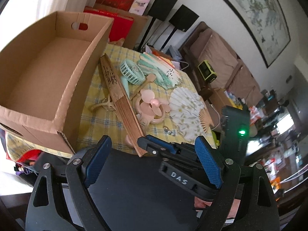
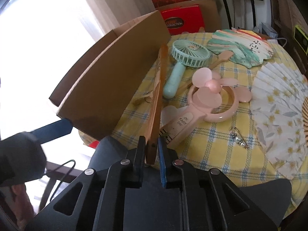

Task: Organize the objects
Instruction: 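Lift the brown folding fan with the left gripper toward the cardboard box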

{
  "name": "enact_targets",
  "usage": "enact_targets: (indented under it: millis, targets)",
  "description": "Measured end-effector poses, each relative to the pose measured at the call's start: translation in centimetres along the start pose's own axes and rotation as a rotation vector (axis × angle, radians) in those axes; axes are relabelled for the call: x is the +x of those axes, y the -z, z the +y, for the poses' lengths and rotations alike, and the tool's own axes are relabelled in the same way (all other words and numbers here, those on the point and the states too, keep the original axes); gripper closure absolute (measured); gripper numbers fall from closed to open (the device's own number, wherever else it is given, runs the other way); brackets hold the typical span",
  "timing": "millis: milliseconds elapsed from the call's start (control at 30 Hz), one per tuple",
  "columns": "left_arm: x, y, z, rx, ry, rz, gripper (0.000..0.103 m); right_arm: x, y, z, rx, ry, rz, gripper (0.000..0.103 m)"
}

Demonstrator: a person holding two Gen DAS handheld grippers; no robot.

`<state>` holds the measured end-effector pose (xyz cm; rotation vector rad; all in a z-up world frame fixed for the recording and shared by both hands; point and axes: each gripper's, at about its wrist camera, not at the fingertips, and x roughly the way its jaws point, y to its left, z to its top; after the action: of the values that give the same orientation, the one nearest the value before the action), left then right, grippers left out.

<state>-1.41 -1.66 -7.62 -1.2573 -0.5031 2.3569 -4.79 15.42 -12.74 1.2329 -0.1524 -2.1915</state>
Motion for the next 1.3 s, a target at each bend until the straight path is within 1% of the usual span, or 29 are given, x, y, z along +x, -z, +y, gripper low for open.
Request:
enact_targets:
  millis: [133, 200, 400, 500, 600, 800, 967, 1033, 1067, 1133, 1233, 1300]
  targets:
    - [1.0, 0.1, 0.7, -0.072, 0.034, 0.017, 0.015, -0.9, -0.1, -0.3, 0.019, -0.029, -0.001, 0.093]
    - [1.8, 0.1, 1.0, -0.109, 0.043, 0.031, 0.015, -1.6, 0.0, -0.4, 0.015, -0.029, -0.007, 0.093]
    - [4.3, 0.4, 0.2, -0.107, 0.043, 0.086, 0.015, -3.6, 1.1, -0.8, 0.002, -0.025, -0.002, 0.094]
    - [6.1, 0.4, 0.8, -0.148, 0.036, 0.133, 0.015, -4.5, 1.9, -1.0, -0.012, -0.004, 0.003, 0.094]
    - [7.5, 0.3, 1.5, -0.177, 0.022, 0.163, 0.016, -5.3, 2.7, -1.2, -0.013, -0.007, 0.007, 0.094]
    - [9.1, -0.3, 2.3, -0.22, 0.026, 0.173, 0.015, -6.3, 4.0, -1.1, -0.013, -0.028, 0.014, 0.094]
    - [9.5, -0.5, 2.5, -0.244, 0.066, 0.195, 0.018, -7.3, 4.2, -0.2, -0.013, -0.068, 0.007, 0.094]
    - [9.5, -0.4, 2.5, -0.248, 0.086, 0.211, 0.033, -7.5, 4.1, 0.4, -0.026, -0.069, 0.0, 0.094]
    - [9.5, -0.3, 2.6, -0.249, 0.086, 0.222, 0.036, -7.6, 4.1, 0.8, -0.036, -0.065, -0.003, 0.093]
    - [9.5, 0.0, 2.5, -0.246, 0.088, 0.233, 0.047, -7.8, 4.1, 1.4, -0.058, -0.045, -0.014, 0.093]
    - [9.3, 0.3, 2.5, -0.257, 0.101, 0.242, 0.056, -8.0, 4.3, 1.8, -0.068, -0.033, -0.025, 0.093]
    - [8.8, 0.4, 2.5, -0.267, 0.114, 0.234, 0.06, -8.3, 4.3, 1.9, -0.069, -0.031, -0.035, 0.093]
